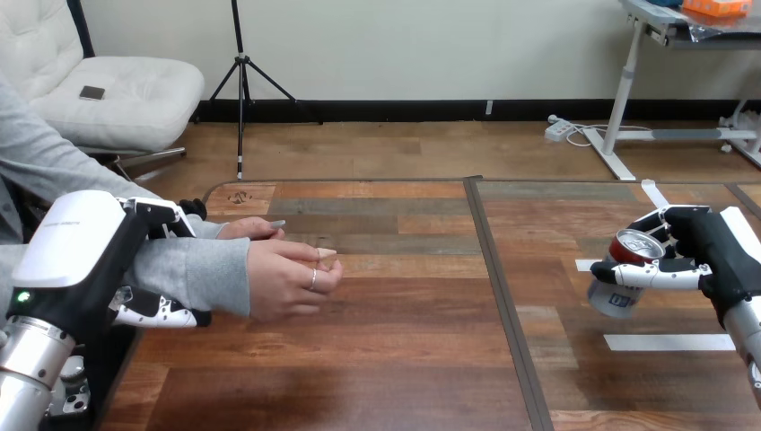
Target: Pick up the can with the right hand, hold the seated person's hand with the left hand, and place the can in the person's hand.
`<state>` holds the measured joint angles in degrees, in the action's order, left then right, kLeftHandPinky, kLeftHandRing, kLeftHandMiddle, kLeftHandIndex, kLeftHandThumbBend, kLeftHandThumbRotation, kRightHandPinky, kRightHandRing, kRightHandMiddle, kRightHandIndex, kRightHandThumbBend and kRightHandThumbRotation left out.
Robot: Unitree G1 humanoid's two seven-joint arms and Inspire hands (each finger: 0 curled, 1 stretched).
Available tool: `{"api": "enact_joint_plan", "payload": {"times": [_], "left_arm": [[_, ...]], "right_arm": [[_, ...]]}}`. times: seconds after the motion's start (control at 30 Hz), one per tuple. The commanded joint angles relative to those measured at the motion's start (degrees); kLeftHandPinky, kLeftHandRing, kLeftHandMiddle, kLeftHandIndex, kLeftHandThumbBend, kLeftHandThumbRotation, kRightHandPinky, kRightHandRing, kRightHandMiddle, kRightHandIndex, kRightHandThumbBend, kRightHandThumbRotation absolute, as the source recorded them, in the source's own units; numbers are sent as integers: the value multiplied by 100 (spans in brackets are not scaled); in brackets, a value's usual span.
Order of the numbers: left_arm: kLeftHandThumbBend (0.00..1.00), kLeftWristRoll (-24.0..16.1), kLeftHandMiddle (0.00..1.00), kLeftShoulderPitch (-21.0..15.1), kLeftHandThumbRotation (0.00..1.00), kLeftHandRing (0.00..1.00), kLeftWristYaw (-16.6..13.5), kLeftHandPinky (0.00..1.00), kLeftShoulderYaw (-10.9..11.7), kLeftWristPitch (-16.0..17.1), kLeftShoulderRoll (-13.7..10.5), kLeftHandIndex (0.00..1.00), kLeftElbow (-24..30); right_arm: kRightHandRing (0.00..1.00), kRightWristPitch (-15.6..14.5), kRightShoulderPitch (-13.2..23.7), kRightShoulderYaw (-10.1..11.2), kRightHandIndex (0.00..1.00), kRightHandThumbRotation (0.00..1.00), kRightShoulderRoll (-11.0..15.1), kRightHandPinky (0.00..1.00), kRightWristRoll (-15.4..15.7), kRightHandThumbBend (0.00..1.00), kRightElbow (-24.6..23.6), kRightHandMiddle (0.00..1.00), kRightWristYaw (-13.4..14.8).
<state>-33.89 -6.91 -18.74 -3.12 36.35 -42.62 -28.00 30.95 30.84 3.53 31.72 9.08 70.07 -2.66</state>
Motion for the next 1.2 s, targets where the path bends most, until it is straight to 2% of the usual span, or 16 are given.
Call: {"api": "enact_joint_plan", "payload": {"times": [0.0, 0.23, 0.53, 0.87, 1.17], "left_arm": [[96, 96, 29, -390, 0, 21, -346, 17, 337, 18, 106, 40, 590], [95, 109, 31, -339, 0, 24, -288, 19, 340, -54, 168, 40, 707], [96, -25, 31, -297, 0, 24, -391, 20, 313, -99, 268, 39, 833], [94, -84, 31, -221, 0, 23, -569, 19, 244, -147, 517, 39, 879], [94, -55, 31, -223, 0, 22, -698, 18, 162, -86, 744, 39, 777]], "right_arm": [[33, 127, 477, 61, 43, 0, 72, 29, -51, 86, -314, 40, 108], [33, 190, 464, 68, 43, 0, 35, 29, -71, 85, -322, 40, 106], [35, 224, 442, 12, 44, 0, 22, 31, 8, 85, -374, 41, 225], [38, 240, 451, -16, 44, 0, 2, 34, 28, 84, -382, 42, 290], [34, 226, 477, 3, 44, 0, -20, 30, -17, 84, -388, 40, 225]]}}
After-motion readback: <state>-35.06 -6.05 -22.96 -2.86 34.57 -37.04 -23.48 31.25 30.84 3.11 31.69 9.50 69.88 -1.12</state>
